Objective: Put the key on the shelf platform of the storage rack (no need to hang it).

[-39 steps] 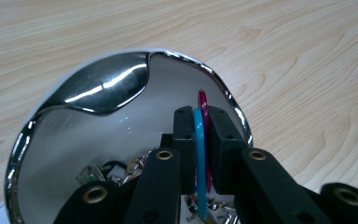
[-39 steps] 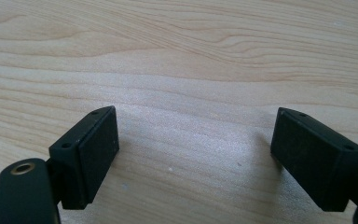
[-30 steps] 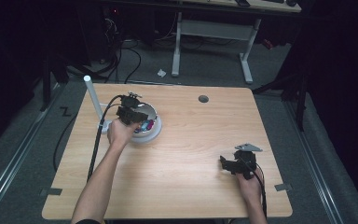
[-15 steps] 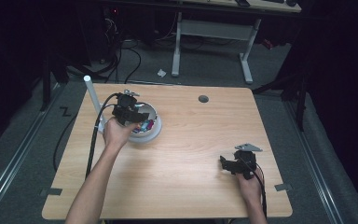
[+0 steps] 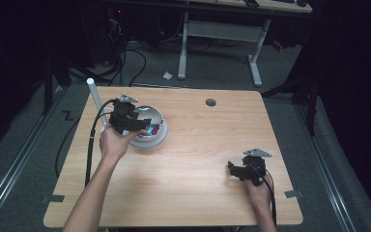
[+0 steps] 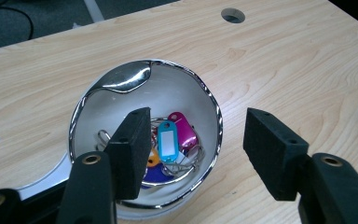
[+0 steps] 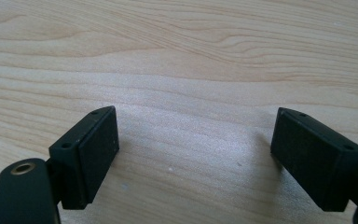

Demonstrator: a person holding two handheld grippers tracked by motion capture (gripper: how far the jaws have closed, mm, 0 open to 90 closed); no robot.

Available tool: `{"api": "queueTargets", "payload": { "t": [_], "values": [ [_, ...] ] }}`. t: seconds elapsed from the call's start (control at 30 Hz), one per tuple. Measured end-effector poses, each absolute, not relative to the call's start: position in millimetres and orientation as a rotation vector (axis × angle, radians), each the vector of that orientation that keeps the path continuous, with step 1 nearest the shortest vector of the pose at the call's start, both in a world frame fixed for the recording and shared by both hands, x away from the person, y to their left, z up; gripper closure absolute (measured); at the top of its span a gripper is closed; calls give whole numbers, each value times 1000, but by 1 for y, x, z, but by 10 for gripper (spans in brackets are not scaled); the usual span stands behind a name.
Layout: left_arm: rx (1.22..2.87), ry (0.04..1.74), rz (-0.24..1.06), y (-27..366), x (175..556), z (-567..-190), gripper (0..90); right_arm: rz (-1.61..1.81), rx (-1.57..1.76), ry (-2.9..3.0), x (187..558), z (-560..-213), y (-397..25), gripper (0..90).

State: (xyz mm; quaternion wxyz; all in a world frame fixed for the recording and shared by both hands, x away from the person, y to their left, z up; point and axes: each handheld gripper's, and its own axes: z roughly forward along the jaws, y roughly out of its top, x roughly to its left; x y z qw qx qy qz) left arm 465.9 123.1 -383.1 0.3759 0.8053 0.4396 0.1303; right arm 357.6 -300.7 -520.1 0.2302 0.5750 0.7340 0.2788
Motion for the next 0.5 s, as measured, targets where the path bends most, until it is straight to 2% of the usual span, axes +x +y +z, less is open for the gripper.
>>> {"api": "queueTargets", "payload": {
  "t": [0.5],
  "values": [
    [2040,1066,324,123,437,-372,407,767,1582,2019,358,-520,-301,152]
  ]
}}
